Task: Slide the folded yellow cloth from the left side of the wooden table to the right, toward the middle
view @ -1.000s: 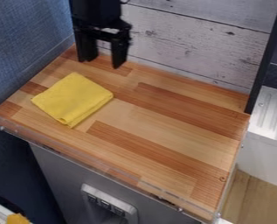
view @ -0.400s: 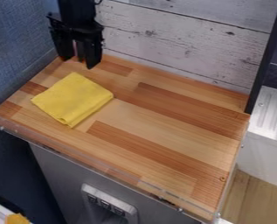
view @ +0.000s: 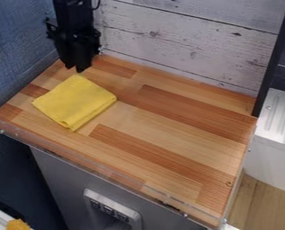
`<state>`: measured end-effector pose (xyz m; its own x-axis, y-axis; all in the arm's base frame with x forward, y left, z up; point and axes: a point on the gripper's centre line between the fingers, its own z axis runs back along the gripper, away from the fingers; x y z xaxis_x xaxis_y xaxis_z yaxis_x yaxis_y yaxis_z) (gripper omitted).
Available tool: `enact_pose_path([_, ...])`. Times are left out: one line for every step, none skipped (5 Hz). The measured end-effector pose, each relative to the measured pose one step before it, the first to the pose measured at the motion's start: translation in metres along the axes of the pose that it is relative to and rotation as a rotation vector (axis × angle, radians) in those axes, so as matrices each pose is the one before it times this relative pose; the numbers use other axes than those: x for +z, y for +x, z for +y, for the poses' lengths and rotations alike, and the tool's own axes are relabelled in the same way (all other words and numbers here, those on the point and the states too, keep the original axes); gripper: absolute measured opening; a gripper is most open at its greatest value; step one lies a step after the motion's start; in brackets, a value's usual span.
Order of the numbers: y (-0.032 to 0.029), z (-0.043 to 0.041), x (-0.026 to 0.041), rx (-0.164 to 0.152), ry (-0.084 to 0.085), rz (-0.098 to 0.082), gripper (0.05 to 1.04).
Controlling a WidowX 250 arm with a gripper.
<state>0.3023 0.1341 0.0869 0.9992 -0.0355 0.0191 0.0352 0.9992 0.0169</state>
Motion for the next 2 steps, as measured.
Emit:
enact_pose_path([0.00062, 0.00259, -0.01581, 0.0086, -0.0109, 0.0101, 0.147])
enact_pose_path([-0.00199, 0.00217, -0.01154, 0.0022, -0.0059, 0.0091, 0.068])
